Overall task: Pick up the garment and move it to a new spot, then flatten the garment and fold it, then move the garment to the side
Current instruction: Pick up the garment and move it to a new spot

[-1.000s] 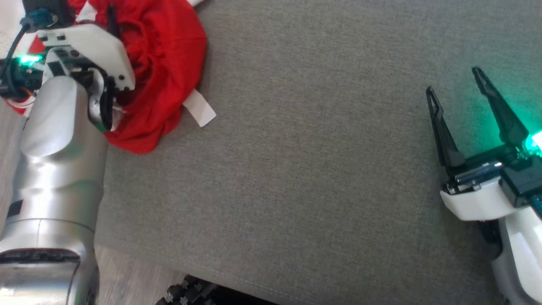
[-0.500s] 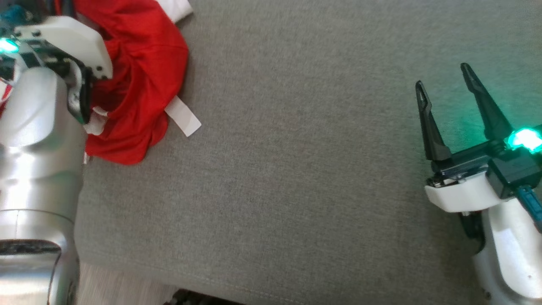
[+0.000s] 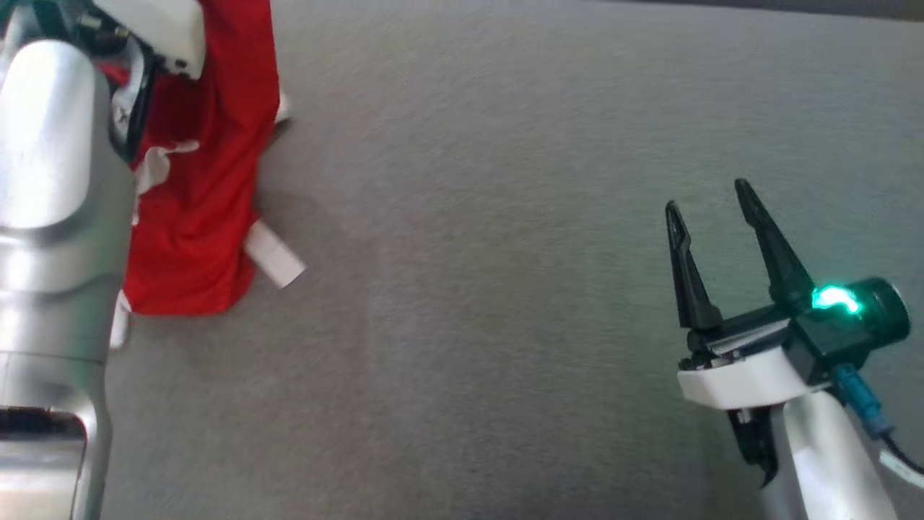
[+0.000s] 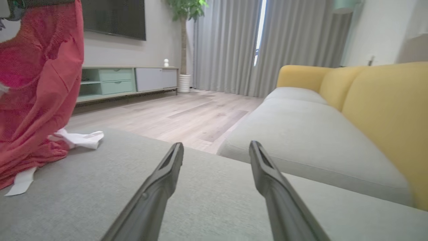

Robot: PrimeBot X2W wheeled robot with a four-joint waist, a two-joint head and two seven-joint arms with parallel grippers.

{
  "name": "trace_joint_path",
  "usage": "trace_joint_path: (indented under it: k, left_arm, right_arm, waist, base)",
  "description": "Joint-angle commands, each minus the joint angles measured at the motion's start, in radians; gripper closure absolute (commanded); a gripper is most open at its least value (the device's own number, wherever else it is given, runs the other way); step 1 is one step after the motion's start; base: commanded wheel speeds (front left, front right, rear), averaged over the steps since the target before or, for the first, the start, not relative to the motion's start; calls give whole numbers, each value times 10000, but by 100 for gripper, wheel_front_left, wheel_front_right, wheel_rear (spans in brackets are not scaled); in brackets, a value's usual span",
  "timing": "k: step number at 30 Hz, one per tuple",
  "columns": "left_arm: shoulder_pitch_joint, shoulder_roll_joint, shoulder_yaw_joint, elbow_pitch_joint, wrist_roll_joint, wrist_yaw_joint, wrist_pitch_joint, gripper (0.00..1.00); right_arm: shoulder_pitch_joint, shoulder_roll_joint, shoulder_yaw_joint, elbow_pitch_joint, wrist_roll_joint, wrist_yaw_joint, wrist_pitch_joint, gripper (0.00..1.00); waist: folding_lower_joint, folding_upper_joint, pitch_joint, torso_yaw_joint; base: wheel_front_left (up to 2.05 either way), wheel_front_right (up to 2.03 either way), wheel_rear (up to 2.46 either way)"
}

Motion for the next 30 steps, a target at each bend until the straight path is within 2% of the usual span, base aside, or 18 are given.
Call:
trace_joint_path:
  k: [1,3,4,10,13,17,23,30]
  left_arm:
    - [-507,448,21,-924,-125,-178,267,100]
    - [-433,374,-108,-1458,-324,-310,516,100]
    - [-433,374,-108,-1458,-324,-310,516,100]
    - [-108,270,-456,-2469,-872,-494,790,100]
    - [33,177,-816,-2777,-1132,-553,713,100]
    - [77,-16,-1179,-2933,-1336,-579,415,100]
    - [459,-503,-2055,-2887,-1680,-603,-179,100]
    - [2205,-638,-3979,-2524,-2180,-611,-903,100]
  right_arm:
    - [110,154,198,-343,114,75,-9,0]
    - [244,216,193,-385,166,75,-9,0]
    - [244,216,193,-385,166,75,-9,0]
    - [641,268,417,-534,641,75,-9,0]
    - [797,270,458,-587,778,75,-9,0]
    - [885,271,517,-626,815,75,-9,0]
    - [1026,272,456,-687,916,75,-9,0]
    - [1108,272,424,-695,984,75,-9,0]
  waist:
    - [3,0,-1009,-1211]
    - [3,0,-1286,-1683]
    - [3,0,-1286,-1683]
    - [3,0,-1899,-3192]
    - [3,0,-2115,-4114]
    - [3,0,-2184,-4887]
    - [3,0,-2049,-5508]
    - [3,0,-1867,-5713]
  base:
    - [0,0,0]
    - [0,0,0]
    - [0,0,0]
    - [0,0,0]
    - [0,0,0]
    - [0,0,0]
    - [0,0,0]
    - [0,0,0]
